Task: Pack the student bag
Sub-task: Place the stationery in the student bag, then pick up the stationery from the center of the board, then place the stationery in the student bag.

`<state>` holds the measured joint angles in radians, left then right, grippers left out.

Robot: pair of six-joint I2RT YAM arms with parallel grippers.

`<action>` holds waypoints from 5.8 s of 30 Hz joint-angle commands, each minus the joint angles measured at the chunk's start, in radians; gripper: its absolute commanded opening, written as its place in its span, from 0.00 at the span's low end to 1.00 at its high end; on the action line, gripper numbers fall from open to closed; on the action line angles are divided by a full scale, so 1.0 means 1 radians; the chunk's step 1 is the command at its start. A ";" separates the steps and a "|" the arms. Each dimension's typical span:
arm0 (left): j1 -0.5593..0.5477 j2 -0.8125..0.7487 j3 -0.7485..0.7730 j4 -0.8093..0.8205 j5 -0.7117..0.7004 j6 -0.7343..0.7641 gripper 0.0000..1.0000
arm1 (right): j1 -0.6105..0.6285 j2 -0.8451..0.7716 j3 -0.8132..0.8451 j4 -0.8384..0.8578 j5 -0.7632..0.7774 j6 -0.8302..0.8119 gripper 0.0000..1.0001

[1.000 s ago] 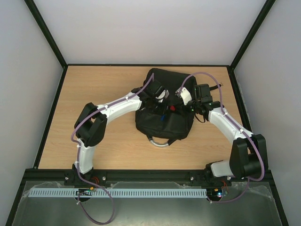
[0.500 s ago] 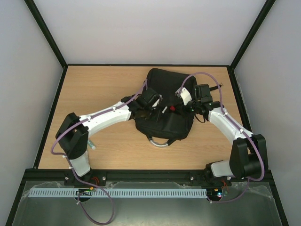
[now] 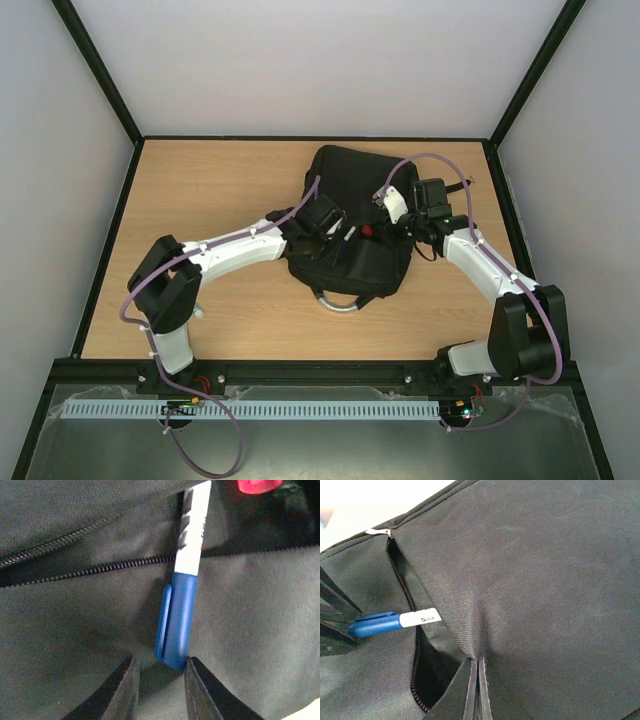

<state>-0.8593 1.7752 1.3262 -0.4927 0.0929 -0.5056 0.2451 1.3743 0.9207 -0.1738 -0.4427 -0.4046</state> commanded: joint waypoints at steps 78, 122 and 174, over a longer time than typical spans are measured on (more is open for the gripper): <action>0.324 -0.630 -0.611 -0.393 -0.536 -0.607 0.75 | -0.016 -0.018 0.004 -0.034 -0.044 -0.016 0.01; 0.459 -0.404 -0.710 -0.059 -0.175 -0.413 0.05 | -0.027 -0.010 0.004 -0.039 -0.046 -0.025 0.01; 0.131 0.262 0.234 0.134 0.339 0.082 0.02 | -0.039 -0.025 -0.011 -0.016 -0.048 0.001 0.01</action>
<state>-0.7246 2.0132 1.5185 -0.3077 0.5064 -0.3977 0.2153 1.3823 0.9207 -0.1802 -0.4644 -0.4179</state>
